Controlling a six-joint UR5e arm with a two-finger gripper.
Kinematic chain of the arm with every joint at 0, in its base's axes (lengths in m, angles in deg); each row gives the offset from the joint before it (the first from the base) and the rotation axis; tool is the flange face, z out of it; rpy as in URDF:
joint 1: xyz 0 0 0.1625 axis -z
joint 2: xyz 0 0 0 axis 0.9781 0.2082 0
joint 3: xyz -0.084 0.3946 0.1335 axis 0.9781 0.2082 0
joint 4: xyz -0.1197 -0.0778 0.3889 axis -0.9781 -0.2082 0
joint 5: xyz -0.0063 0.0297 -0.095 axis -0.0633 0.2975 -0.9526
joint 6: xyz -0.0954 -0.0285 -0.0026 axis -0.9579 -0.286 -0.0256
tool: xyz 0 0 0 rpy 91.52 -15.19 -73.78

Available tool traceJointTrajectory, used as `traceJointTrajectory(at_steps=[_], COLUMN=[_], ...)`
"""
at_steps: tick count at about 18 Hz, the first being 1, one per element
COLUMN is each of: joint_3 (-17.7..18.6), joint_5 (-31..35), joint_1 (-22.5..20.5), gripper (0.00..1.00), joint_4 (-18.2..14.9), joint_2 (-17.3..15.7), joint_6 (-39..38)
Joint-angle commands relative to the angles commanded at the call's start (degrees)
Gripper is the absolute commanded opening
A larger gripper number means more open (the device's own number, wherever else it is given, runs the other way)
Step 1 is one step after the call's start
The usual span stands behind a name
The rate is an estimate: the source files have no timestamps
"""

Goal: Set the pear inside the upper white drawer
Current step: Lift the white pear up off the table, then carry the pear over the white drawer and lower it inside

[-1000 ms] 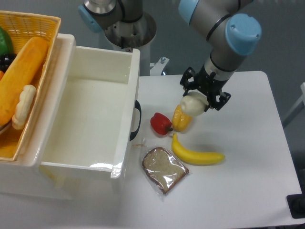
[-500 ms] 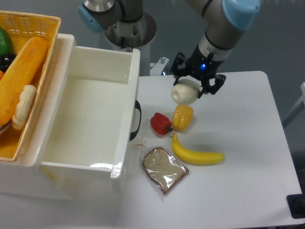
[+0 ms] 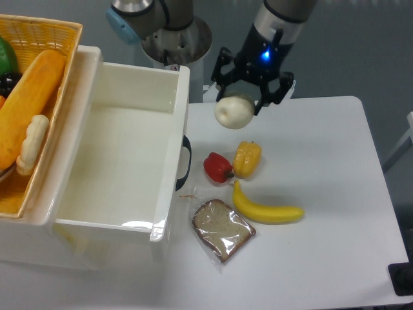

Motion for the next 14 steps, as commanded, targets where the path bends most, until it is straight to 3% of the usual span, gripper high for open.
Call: traceJointTrajectory(at_steps=[5, 14], joint_3=[0.79, 0.97], joint_5=[-2.55, -3.09], joint_1=[1.14, 9.66], gripper=[0.3, 0.3], joint_4=[-0.44, -0.97], joint_2=[-2.64, -3.08], joint_6=[-3.68, -16.96])
